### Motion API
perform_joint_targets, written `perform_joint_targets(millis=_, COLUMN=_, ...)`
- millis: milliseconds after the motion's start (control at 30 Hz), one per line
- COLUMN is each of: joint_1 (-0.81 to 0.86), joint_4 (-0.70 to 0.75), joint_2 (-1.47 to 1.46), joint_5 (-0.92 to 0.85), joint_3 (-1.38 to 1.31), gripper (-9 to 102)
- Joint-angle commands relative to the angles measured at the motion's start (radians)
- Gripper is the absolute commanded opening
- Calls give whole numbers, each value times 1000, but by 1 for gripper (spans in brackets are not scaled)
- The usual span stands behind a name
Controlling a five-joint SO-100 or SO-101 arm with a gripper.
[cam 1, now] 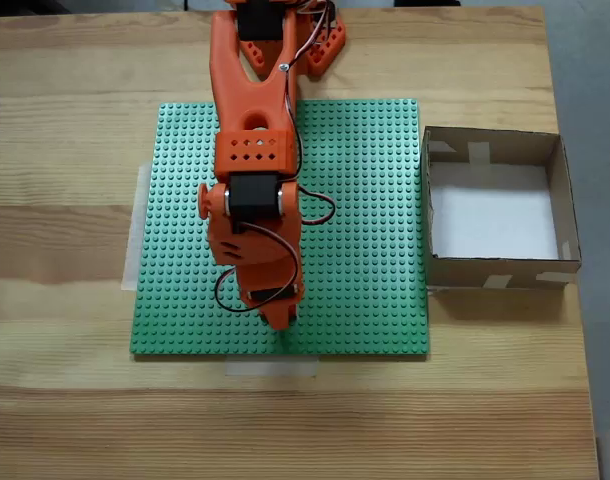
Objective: Pick the red lego block and put it in the box.
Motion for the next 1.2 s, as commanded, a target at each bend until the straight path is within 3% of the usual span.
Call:
perform_joint_targets(millis=0, joint_1=-2, joint_4=2, joint_2=6, joint_5=3, joint_3=-44, gripper=19)
perform_joint_targets(millis=1167, joint_1=18, joint_4=29, joint_2=31, joint_5=-14, joint_3=-61, gripper=3)
